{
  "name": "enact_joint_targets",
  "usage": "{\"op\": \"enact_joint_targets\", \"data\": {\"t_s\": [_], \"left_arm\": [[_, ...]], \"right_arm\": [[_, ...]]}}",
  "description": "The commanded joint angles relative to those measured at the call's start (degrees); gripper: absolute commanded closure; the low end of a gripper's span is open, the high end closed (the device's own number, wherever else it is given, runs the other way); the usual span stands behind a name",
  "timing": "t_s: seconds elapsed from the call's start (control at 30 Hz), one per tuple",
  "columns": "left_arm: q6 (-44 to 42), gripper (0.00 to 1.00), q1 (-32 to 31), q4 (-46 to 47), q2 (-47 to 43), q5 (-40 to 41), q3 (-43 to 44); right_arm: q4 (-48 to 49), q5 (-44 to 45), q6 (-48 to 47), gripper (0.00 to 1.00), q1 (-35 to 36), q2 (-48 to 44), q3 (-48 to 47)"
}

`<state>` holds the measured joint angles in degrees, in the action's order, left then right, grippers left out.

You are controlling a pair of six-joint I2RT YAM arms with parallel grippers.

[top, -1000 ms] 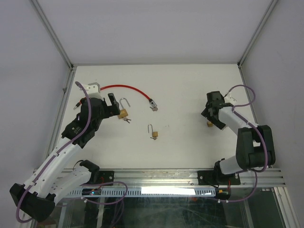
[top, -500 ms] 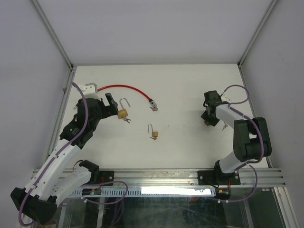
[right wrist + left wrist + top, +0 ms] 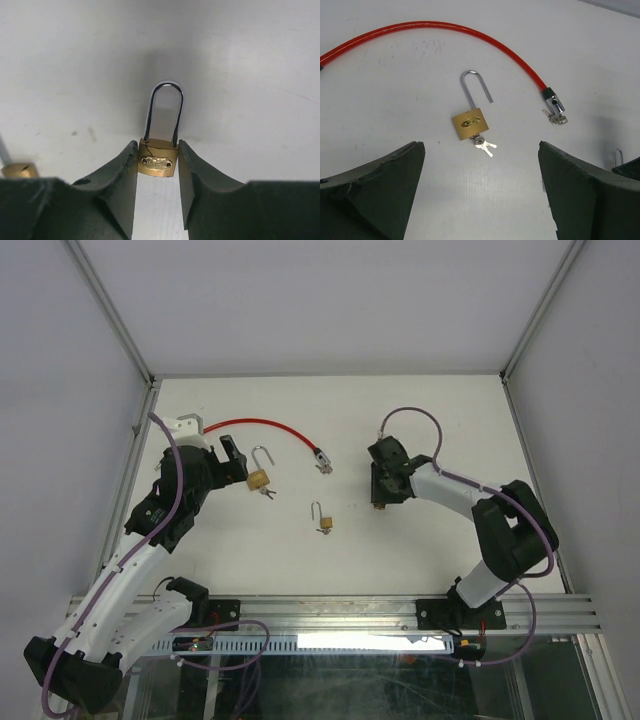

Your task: Unlock with the key

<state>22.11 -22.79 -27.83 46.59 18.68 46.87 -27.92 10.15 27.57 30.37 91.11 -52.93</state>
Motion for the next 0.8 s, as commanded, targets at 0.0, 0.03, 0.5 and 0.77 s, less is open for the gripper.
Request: {"op": "enact_joint_targets", "data": {"t_s": [0.0,0.03,0.5,0.77], "left_arm": [[0.3,0.01,0.7,3.0,-0.9,-1.2,-0.4],[0.3,0.01,0.8,3.0,-0.8,-1.2,-0.4],[0.5,0.01,1.6,3.1,0.0,-1.9,-0.6],[0.6,0.01,2.2,3.1,-0.2,-2.4,-0.6]], "right_arm": [[4.0,-5.7,-9.9,0.77,6.1,1.1,-4.9],[4.3,-6.3,-11.1,0.77,7.5,1.5,-5.4],[2.0,-3.9,-14.6,0.65,14.4,9.6,-9.1],[-2.3,-3.9,-13.3,0.41,14.7,7.1,-11.6]]}}
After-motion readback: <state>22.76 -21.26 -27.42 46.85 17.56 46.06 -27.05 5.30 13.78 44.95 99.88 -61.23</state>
